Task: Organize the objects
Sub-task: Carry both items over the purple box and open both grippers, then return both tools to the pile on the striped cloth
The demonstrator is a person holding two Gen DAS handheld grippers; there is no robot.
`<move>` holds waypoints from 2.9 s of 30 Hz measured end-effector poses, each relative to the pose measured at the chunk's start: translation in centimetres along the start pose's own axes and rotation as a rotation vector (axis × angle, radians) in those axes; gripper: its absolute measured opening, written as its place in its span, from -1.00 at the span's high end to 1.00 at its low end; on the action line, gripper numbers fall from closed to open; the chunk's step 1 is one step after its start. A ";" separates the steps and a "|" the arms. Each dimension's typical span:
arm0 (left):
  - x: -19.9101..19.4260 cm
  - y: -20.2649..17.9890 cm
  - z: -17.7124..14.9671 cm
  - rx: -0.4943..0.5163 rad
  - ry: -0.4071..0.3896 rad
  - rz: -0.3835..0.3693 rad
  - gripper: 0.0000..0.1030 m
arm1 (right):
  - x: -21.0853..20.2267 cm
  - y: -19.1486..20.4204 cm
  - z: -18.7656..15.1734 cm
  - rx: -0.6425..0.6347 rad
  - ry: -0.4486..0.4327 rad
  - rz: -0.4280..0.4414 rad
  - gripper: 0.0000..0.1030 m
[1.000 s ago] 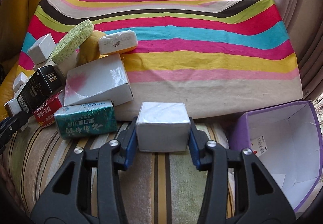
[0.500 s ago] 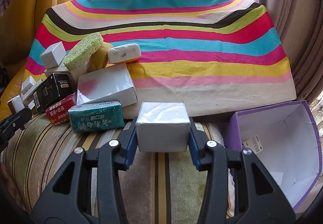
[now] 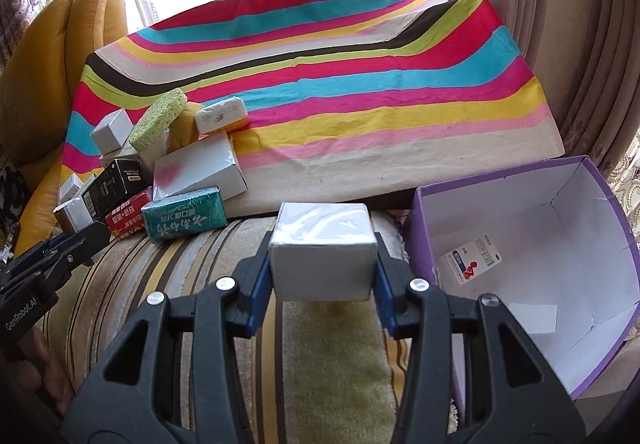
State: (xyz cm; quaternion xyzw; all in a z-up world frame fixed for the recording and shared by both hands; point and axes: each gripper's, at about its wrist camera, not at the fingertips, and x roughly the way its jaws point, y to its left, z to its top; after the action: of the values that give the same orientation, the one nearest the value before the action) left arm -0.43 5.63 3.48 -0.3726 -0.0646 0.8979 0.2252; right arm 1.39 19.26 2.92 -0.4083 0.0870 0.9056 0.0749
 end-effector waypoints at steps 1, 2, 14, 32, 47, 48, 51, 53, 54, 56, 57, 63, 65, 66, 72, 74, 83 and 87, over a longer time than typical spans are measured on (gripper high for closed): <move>0.2 -0.5 0.0 0.010 0.004 -0.013 0.40 | -0.3 -0.5 -0.2 0.014 0.000 -0.001 0.06; 0.5 -1.2 -0.1 0.024 0.011 -0.025 0.40 | -0.5 -1.1 -0.5 0.020 0.002 -0.007 0.06; 3.2 -9.2 0.2 0.176 0.101 -0.172 0.40 | -3.6 -9.2 -2.7 0.133 0.004 -0.086 0.06; 7.4 -20.4 -0.7 0.397 0.246 -0.387 0.40 | -5.6 -17.3 -5.6 0.290 0.009 -0.192 0.06; 8.0 -21.0 -0.5 0.367 0.275 -0.484 -0.05 | -6.3 -18.5 -5.9 0.311 0.011 -0.211 -0.33; 8.0 -20.8 -0.4 0.356 0.272 -0.479 -0.05 | -6.3 -18.4 -5.9 0.308 0.010 -0.211 -0.33; 7.8 -19.9 -0.2 0.332 0.262 -0.463 -0.05 | -6.3 -18.1 -5.8 0.302 0.010 -0.210 -0.33; 7.6 -19.3 -0.2 0.316 0.254 -0.451 -0.05 | -6.3 -17.8 -5.7 0.300 0.007 -0.205 -0.33; 7.5 -18.9 -0.1 0.310 0.249 -0.444 -0.05 | -6.4 -17.7 -5.7 0.299 0.006 -0.202 -0.33; 7.2 -18.0 -0.1 0.292 0.241 -0.432 -0.05 | -6.3 -17.4 -5.6 0.296 0.005 -0.190 -0.34; 7.1 -17.5 -0.1 0.282 0.238 -0.427 -0.05 | -6.3 -17.1 -5.5 0.292 0.005 -0.184 -0.34; 6.1 -14.2 0.0 0.216 0.207 -0.385 -0.05 | -5.9 -14.5 -5.0 0.256 0.002 -0.126 -0.38; 5.5 -13.2 0.0 0.204 0.191 -0.364 -0.05 | -5.8 -13.2 -4.9 0.235 0.002 -0.104 -0.40; 5.2 -12.6 0.0 0.197 0.185 -0.355 -0.05 | -5.7 -12.7 -4.8 0.225 0.002 -0.094 -0.43; 3.2 -8.7 -0.3 0.134 0.140 -0.297 -0.05 | -5.2 -9.5 -4.6 0.164 0.010 -0.053 -0.48; 2.3 -7.1 -0.3 0.109 0.120 -0.271 -0.05 | -5.2 -8.8 -4.6 0.150 0.011 -0.046 -0.49; -2.0 0.4 -1.2 -0.036 0.014 -0.113 -0.26 | -4.9 -7.2 -4.4 0.110 0.013 -0.040 -0.60; -3.6 3.4 -1.8 -0.110 -0.015 -0.058 -0.30 | -4.8 -6.5 -4.4 0.088 0.012 -0.041 -0.66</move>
State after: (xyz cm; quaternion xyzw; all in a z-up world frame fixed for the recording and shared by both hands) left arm 1.85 0.85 3.48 -0.3757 -0.1264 0.8888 0.2299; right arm 9.11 24.29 3.07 -0.4118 0.1188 0.8967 0.1109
